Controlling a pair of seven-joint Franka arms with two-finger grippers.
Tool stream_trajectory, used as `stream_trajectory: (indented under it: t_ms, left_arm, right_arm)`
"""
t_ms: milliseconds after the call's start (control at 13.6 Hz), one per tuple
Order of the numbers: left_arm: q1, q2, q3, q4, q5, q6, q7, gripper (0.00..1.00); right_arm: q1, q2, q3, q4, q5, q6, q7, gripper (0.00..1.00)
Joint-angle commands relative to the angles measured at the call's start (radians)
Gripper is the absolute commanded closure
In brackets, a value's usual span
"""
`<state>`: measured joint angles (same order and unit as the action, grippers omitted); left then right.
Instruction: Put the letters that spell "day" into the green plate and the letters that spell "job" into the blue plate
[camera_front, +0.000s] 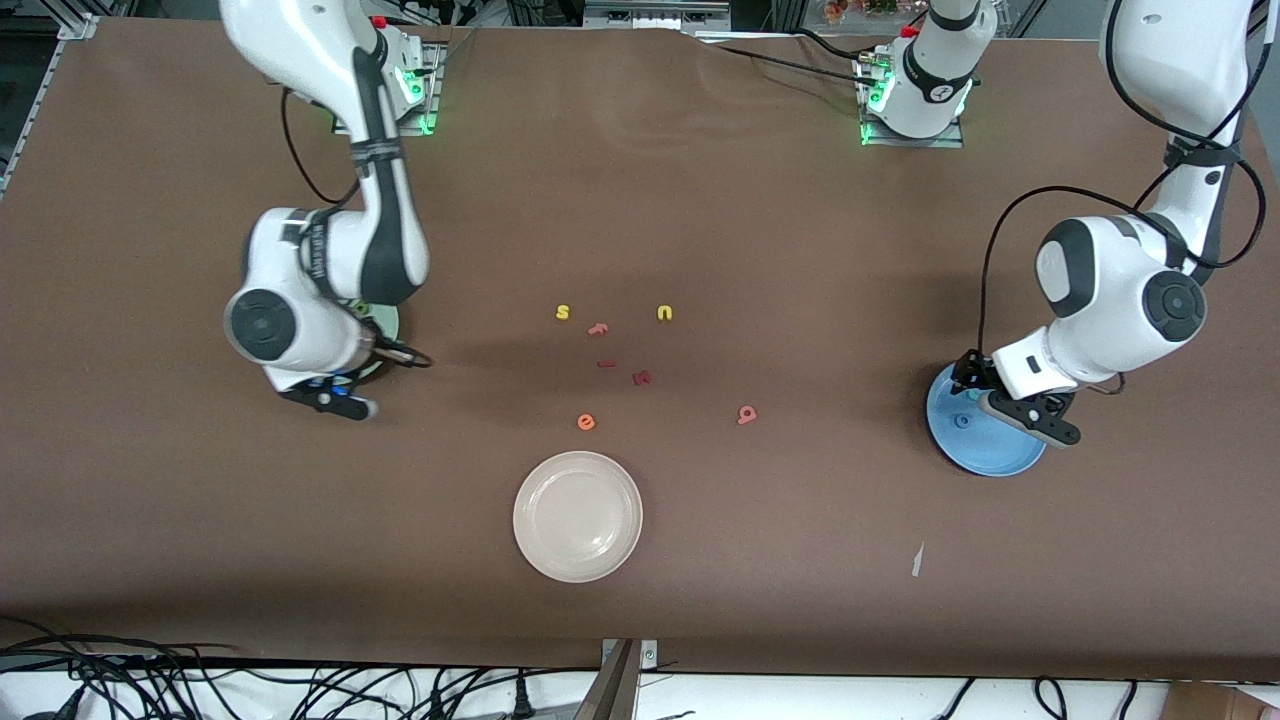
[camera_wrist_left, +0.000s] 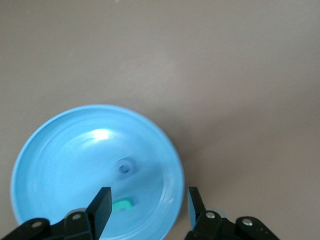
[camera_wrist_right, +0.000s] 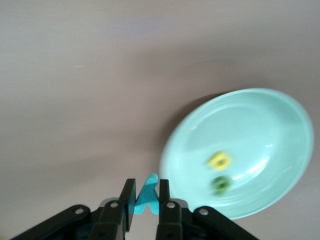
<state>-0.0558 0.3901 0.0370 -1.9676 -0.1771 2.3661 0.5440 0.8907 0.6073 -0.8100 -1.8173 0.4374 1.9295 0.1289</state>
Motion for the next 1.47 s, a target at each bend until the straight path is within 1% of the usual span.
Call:
stream_trajectory:
  t_ms: [0,73,147,220,294,440,587,661,734,881,1028,1174,1321,1394]
  left_arm:
    - [-0.090,0.018,-0.019,0.036,-0.099,0.007,-0.102,0.30]
    - [-0.135,0.035,-0.019,0.058,-0.114,0.008,-0.166,0.30]
    - [-0.177,0.048,-0.019,0.082,-0.114,0.008,-0.235,0.30]
    - [-0.211,0.071,-0.019,0.108,-0.114,0.008,-0.299,0.30]
    - [-0.245,0.102,-0.017,0.142,-0.114,0.015,-0.346,0.30]
    - [-0.312,0.174,-0.017,0.206,-0.114,0.071,-0.403,0.30]
    - [-0.360,0.238,-0.016,0.252,-0.114,0.137,-0.461,0.30]
    - [-0.378,0.265,-0.014,0.274,-0.114,0.148,-0.488,0.30]
    - [-0.395,0.285,-0.011,0.292,-0.114,0.157,-0.507,0.30]
    - [-0.412,0.312,0.000,0.318,-0.113,0.162,-0.524,0.30]
    - [-0.430,0.334,0.003,0.322,-0.114,0.168,-0.526,0.30]
    - [-0.447,0.357,0.004,0.319,-0.113,0.214,-0.532,0.30]
    - [-0.457,0.371,0.004,0.314,-0.113,0.214,-0.532,0.30]
    - [-0.457,0.369,0.004,0.309,-0.113,0.213,-0.532,0.30]
  right_arm:
    - [-0.126,0.000,0.006,-0.071,0.021,0.003,-0.237,1.00]
    - [-0.156,0.000,0.009,-0.085,0.027,0.000,-0.277,1.00]
    - [-0.159,0.006,0.009,-0.091,0.029,-0.004,-0.287,1.00]
    - [-0.165,0.023,0.009,-0.091,0.029,-0.003,-0.287,0.57]
    - [-0.170,0.028,0.008,-0.089,0.029,-0.007,-0.288,0.01]
    - [-0.162,0.008,0.005,-0.065,0.027,-0.044,-0.272,0.00]
    - [-0.164,0.006,0.002,0.015,0.026,-0.131,-0.272,0.00]
    - [-0.161,0.005,-0.014,0.053,0.023,-0.162,-0.275,0.00]
    - [-0.157,0.002,-0.038,0.099,0.017,-0.205,-0.275,0.00]
    - [-0.157,0.002,-0.066,0.235,0.014,-0.308,-0.288,0.00]
    - [-0.157,-0.023,-0.080,0.326,0.014,-0.356,-0.296,0.00]
    - [-0.157,-0.067,-0.084,0.404,0.014,-0.392,-0.299,0.00]
    - [-0.147,-0.138,-0.074,0.415,-0.003,-0.405,-0.292,0.00]
    - [-0.156,-0.165,-0.049,0.412,-0.035,-0.408,-0.293,0.00]
